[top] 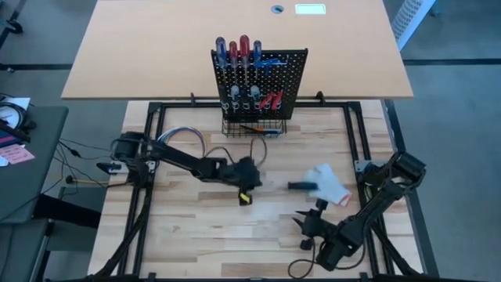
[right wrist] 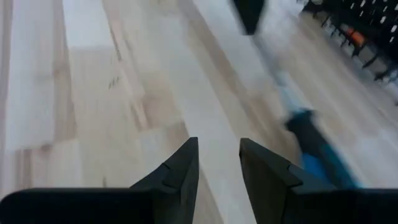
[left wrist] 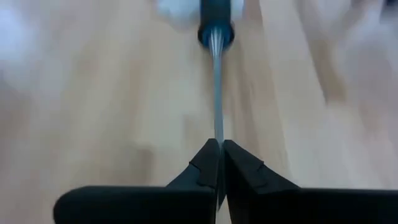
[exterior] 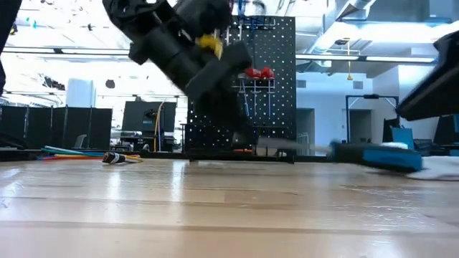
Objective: Hang tools onto peg board
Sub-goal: Hang the dark blue screwdriver on the pegboard
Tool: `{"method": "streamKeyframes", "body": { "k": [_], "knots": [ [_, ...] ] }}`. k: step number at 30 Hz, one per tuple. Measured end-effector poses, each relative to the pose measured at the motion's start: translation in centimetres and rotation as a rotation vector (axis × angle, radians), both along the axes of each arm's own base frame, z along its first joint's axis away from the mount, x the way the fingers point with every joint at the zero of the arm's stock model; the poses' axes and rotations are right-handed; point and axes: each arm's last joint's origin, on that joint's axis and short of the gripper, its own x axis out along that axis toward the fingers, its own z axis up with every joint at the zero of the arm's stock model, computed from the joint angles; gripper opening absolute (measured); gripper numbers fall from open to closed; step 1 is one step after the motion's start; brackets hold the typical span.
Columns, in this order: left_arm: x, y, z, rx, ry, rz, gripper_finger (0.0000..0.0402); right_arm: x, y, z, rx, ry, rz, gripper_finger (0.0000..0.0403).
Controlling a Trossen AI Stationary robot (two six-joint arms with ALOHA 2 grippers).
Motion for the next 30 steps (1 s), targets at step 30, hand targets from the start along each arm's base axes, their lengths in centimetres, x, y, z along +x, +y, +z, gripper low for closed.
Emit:
{"method": "streamKeyframes", "body": {
  "k": [30],
  "knots": [
    [-9.7, -1.8, 0.8, 0.229, 0.029, -0.074, 0.0, 6.0, -3.6, -0.3, 0.121, -0.065, -0.001, 0.0265]
  ]
}}
